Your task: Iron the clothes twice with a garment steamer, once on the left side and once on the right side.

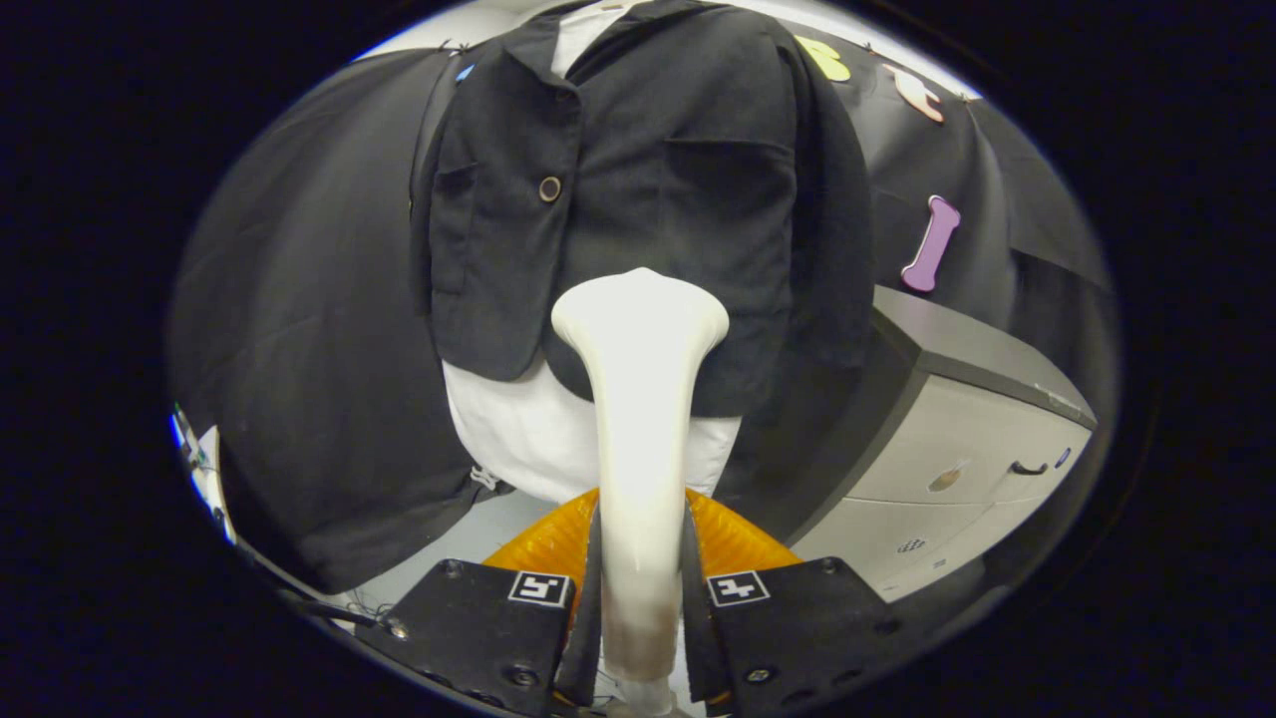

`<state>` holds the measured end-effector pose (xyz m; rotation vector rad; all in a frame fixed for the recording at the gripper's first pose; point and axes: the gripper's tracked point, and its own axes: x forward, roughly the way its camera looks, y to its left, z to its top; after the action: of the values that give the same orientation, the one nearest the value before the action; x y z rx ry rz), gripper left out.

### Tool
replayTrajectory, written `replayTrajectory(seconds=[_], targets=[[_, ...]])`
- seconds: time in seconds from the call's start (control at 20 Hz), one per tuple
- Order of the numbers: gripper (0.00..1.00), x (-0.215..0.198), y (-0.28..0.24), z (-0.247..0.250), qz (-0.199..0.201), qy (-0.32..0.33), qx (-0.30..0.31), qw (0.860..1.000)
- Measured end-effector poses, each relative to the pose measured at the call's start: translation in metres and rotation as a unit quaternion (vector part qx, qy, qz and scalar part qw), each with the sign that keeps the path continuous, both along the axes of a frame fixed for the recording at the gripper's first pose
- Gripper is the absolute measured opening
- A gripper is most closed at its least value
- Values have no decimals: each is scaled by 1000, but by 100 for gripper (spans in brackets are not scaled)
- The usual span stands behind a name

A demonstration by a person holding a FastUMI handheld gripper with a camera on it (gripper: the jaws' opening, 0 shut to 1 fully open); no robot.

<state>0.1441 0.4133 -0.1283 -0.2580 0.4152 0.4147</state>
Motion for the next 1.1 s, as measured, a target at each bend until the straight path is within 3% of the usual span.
replayTrajectory(seconds=[0.35, 0.55, 0.8, 1.1], targets=[[37, -15, -5, -53, -7, 33, -29, 999], [36, -36, -4, -44, -10, 25, -17, 1000], [36, -67, 19, 18, -4, -22, 27, 999], [36, -68, 64, 151, 20, -142, 92, 985]])
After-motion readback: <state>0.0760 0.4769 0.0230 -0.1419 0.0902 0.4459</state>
